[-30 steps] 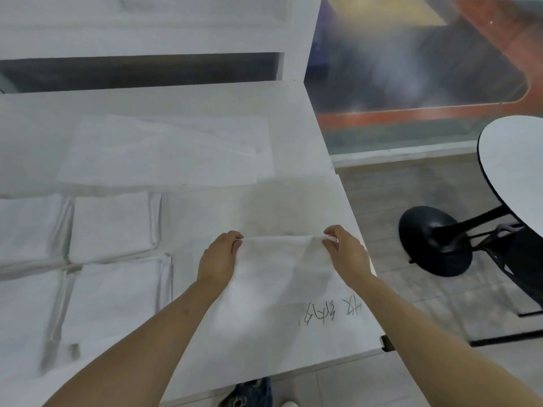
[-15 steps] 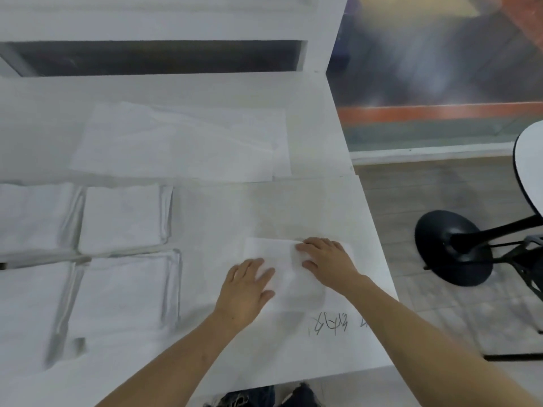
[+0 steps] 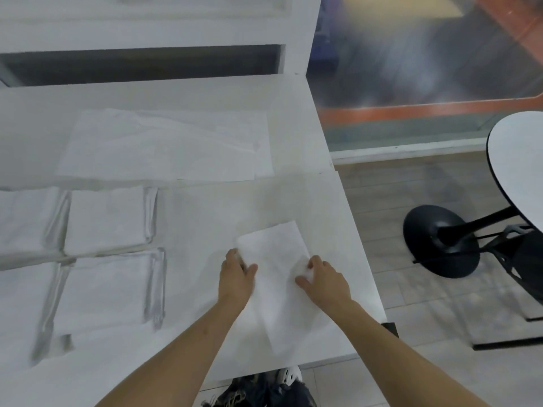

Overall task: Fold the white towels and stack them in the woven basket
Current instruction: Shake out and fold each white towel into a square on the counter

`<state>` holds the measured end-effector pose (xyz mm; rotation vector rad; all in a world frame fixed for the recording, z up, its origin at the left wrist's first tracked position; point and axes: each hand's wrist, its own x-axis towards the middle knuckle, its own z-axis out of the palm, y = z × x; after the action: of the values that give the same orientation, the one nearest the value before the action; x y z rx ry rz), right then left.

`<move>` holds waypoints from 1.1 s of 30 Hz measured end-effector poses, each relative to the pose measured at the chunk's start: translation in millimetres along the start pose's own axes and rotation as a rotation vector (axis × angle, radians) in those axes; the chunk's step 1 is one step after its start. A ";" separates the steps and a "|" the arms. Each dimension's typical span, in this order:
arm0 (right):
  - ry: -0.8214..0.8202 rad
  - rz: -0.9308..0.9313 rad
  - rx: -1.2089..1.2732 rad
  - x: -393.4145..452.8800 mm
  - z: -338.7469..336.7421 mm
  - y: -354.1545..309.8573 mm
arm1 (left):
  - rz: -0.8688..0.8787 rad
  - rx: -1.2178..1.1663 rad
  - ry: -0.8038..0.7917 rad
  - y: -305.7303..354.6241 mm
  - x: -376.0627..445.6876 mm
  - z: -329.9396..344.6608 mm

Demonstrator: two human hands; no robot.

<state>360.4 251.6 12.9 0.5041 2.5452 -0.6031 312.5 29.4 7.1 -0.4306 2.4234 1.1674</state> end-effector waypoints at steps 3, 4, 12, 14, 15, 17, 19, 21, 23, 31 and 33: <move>-0.005 0.013 0.021 -1.5 2.3 1.3 | -0.169 -0.245 -0.020 10.9 -0.2 5.5; -0.011 0.014 0.020 -1.8 1.6 1.7 | -0.206 -0.285 -0.023 12.2 1.3 7.1; 0.151 -0.128 0.519 1.1 -9.3 2.6 | -0.016 -0.494 -0.284 37.5 -17.5 -2.4; 0.062 -0.086 0.789 6.2 -18.5 -4.7 | 0.027 -0.616 -0.432 43.3 -22.9 -9.3; -0.003 -0.070 0.912 8.9 -24.6 -8.2 | 0.037 -0.665 -0.480 47.2 -24.9 -13.5; -0.116 -0.049 1.064 15.2 -38.0 -13.4 | 0.051 -0.743 -0.527 57.2 -28.6 -22.3; -0.161 -0.044 1.143 20.2 -50.9 -16.9 | 0.086 -0.777 -0.537 68.8 -30.9 -32.7; -0.132 -0.083 1.211 23.7 -62.3 -21.8 | 0.119 -0.767 -0.506 82.6 -33.1 -45.4; -0.061 -0.144 1.268 24.3 -77.1 -27.2 | 0.170 -0.713 -0.425 97.9 -33.5 -60.4; 0.123 -0.376 1.032 -7.5 -135.5 -44.6 | 0.575 -0.326 -0.024 108.2 -33.5 -107.5; 0.116 -0.381 0.862 -13.9 -123.6 -36.4 | 0.642 -0.195 0.010 89.7 -38.3 -104.5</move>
<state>311.3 279.1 129.6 0.3176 2.3915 -1.8789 281.9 4.0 144.4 0.3247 2.5403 1.6604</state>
